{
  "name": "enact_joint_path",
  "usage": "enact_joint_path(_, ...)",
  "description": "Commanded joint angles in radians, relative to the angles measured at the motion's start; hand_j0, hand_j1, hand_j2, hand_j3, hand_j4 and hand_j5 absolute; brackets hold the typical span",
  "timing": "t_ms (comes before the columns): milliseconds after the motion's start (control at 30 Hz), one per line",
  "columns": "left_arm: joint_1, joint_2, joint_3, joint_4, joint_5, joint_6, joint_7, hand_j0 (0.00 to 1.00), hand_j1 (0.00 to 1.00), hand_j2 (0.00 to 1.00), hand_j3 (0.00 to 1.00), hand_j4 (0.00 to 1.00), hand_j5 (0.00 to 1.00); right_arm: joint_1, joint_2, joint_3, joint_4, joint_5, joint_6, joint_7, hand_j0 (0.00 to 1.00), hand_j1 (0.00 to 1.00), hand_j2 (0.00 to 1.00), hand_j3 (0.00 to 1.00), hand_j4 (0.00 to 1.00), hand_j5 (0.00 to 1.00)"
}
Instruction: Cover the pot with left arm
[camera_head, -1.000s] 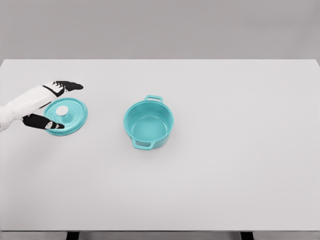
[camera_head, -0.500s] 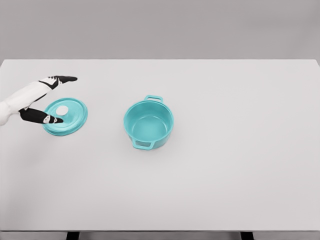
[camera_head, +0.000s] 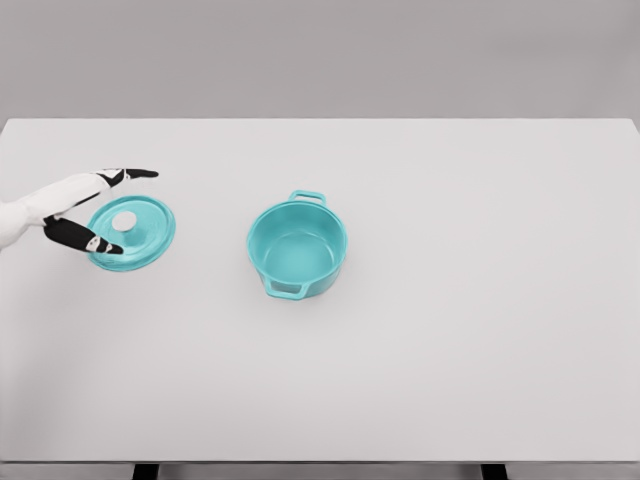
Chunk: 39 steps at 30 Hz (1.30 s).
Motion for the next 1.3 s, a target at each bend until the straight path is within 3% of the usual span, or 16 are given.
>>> enact_joint_path(0, 0.000, -0.022, -0.002, 0.048, 0.050, -0.003, -0.015, 0.97, 0.97, 0.97, 0.97, 0.97, 0.97, 0.000, 0.000, 0.000, 0.000, 0.001, 0.000, 0.000, 1.00, 1.00, 1.00, 1.00, 1.00, 1.00)
enact_joint_path(333, -0.009, -0.075, -0.007, 0.118, 0.042, 0.002, -0.012, 0.97, 0.97, 0.97, 0.97, 0.97, 0.97, 0.000, 0.000, 0.000, 0.000, 0.001, 0.000, 0.000, 1.00, 1.00, 1.00, 1.00, 1.00, 1.00)
enact_joint_path(433, -0.017, -0.086, -0.007, 0.134, 0.042, 0.017, -0.015, 0.92, 0.92, 0.92, 0.92, 0.92, 0.92, 0.000, 0.000, 0.000, 0.000, 0.001, 0.000, 0.000, 1.00, 1.00, 1.00, 1.00, 1.00, 1.00)
enact_joint_path(567, -0.025, -0.086, -0.010, 0.132, 0.042, 0.083, -0.044, 0.92, 0.92, 0.92, 0.92, 0.92, 0.92, 0.000, 0.000, 0.000, 0.000, 0.001, 0.000, 0.000, 1.00, 1.00, 1.00, 1.00, 1.00, 1.00)
enact_joint_path(1267, -0.040, -0.077, -0.027, 0.161, 0.047, 0.083, -0.044, 0.90, 0.90, 0.90, 0.90, 0.90, 0.90, 0.000, 0.000, 0.000, 0.000, 0.001, 0.000, 0.000, 1.00, 1.00, 1.00, 1.00, 1.00, 1.00)
